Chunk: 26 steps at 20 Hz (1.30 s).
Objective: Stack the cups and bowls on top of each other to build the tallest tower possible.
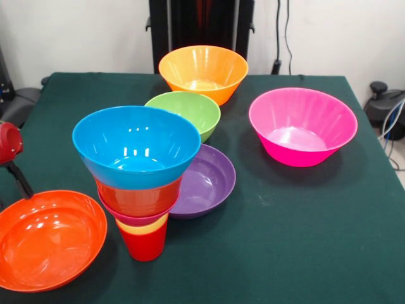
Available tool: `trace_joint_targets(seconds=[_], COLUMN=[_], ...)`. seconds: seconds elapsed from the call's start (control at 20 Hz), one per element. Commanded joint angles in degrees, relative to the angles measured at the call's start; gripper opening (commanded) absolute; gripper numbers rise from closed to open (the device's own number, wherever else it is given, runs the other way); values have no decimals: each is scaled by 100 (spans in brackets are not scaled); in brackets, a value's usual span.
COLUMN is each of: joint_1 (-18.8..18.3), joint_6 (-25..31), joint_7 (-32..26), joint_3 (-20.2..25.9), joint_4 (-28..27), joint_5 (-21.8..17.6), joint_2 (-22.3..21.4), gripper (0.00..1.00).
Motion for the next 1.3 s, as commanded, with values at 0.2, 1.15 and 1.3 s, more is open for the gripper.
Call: trace_joint_targets(seconds=[0.2, 1.15, 1.3], joint_1=[322, 343, 343], joint_6=[-279, -286, -293], joint_7=[-272, -610, -595], joint_3=[-336, -257, -259], joint_4=[-31, -452, -432], joint_5=[-266, -314, -321], joint_2=[48, 407, 377], gripper=[100, 100, 100])
